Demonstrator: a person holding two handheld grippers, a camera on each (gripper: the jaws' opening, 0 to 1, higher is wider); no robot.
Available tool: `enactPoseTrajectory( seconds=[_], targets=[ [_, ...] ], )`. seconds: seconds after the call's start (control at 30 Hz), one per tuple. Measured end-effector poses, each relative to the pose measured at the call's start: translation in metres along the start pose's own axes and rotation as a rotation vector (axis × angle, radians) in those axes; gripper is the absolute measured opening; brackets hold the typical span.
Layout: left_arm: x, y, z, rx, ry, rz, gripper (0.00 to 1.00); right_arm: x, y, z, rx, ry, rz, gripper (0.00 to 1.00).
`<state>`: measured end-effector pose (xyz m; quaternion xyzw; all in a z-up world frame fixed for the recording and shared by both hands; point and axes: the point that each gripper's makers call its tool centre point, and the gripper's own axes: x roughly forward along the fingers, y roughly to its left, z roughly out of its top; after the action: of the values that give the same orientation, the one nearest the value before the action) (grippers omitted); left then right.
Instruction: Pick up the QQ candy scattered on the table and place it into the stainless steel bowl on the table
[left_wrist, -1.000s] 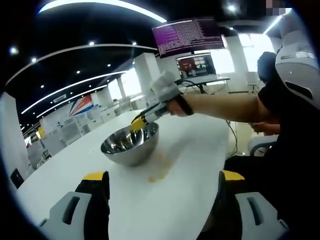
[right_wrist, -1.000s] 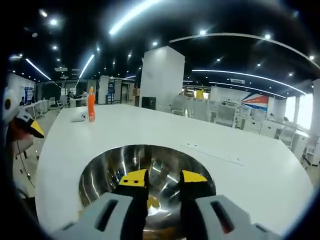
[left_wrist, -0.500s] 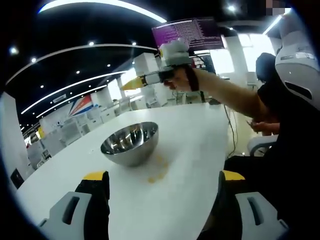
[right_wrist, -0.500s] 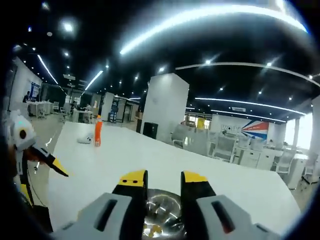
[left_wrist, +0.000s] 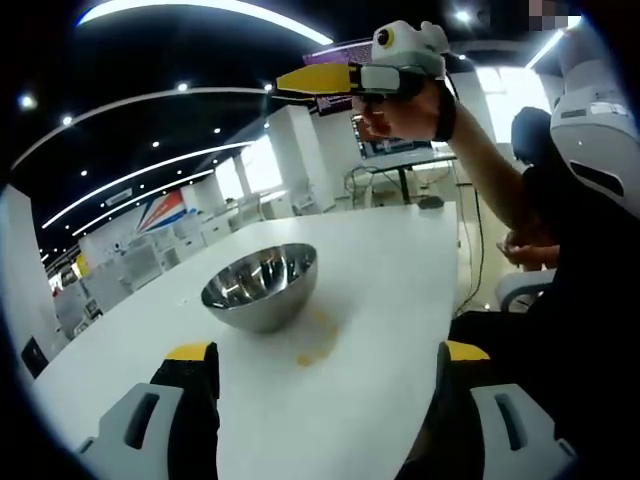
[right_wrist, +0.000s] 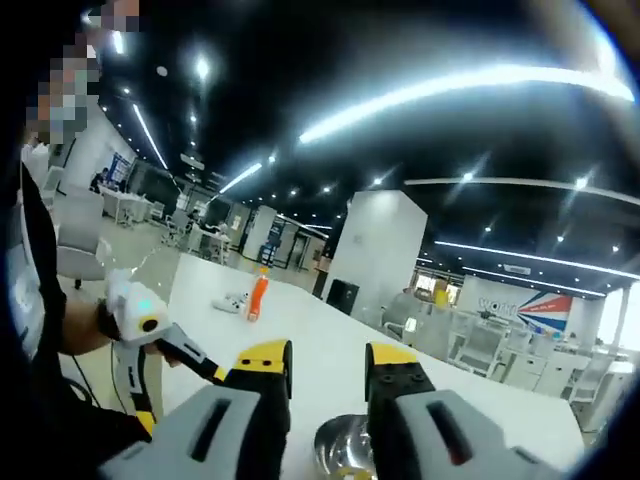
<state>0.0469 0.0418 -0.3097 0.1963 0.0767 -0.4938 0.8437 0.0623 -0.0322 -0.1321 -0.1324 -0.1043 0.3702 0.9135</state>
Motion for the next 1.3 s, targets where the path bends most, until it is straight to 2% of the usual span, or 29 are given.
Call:
enactPoseTrajectory(
  seconds=[0.17, 0.27, 0.4, 0.5, 0.6, 0.7, 0.87, 1.03, 1.17, 1.3],
  targets=[
    [0.0, 0.0, 0.001, 0.003, 0.0, 0.001, 0.9, -0.003, 0.027, -0.017, -0.029, 0.026, 0.049, 0.27],
    [0.0, -0.001, 0.0, 0.001, 0.001, 0.001, 0.9, -0.004, 0.046, -0.031, -0.01, 0.055, 0.098, 0.27],
    [-0.001, -0.001, 0.0, -0.003, -0.004, 0.004, 0.9, -0.008, 0.062, -0.065, 0.047, 0.107, 0.127, 0.27],
    [0.0, -0.001, -0.001, -0.001, 0.001, 0.003, 0.9, -0.008, 0.066, -0.097, 0.111, 0.169, 0.128, 0.26],
    [0.001, -0.002, -0.001, 0.0, 0.003, -0.001, 0.9, -0.007, 0.071, -0.124, 0.131, 0.23, 0.141, 0.26],
    [0.001, -0.002, 0.0, 0.002, 0.001, -0.004, 0.9, -0.005, 0.07, -0.151, 0.152, 0.274, 0.136, 0.26],
    [0.002, -0.002, 0.0, 0.002, 0.004, -0.003, 0.9, -0.003, 0.063, -0.185, 0.201, 0.326, 0.119, 0.26],
    [0.003, -0.003, -0.002, 0.003, 0.014, -0.008, 0.9, -0.003, 0.049, -0.221, 0.179, 0.392, 0.064, 0.26],
    [0.004, -0.004, -0.002, 0.002, 0.012, -0.013, 0.9, -0.003, 0.045, -0.246, 0.159, 0.435, 0.048, 0.26],
    [0.005, -0.003, -0.002, 0.003, 0.014, -0.012, 0.9, -0.001, 0.038, -0.262, 0.195, 0.453, 0.034, 0.25]
  ],
)
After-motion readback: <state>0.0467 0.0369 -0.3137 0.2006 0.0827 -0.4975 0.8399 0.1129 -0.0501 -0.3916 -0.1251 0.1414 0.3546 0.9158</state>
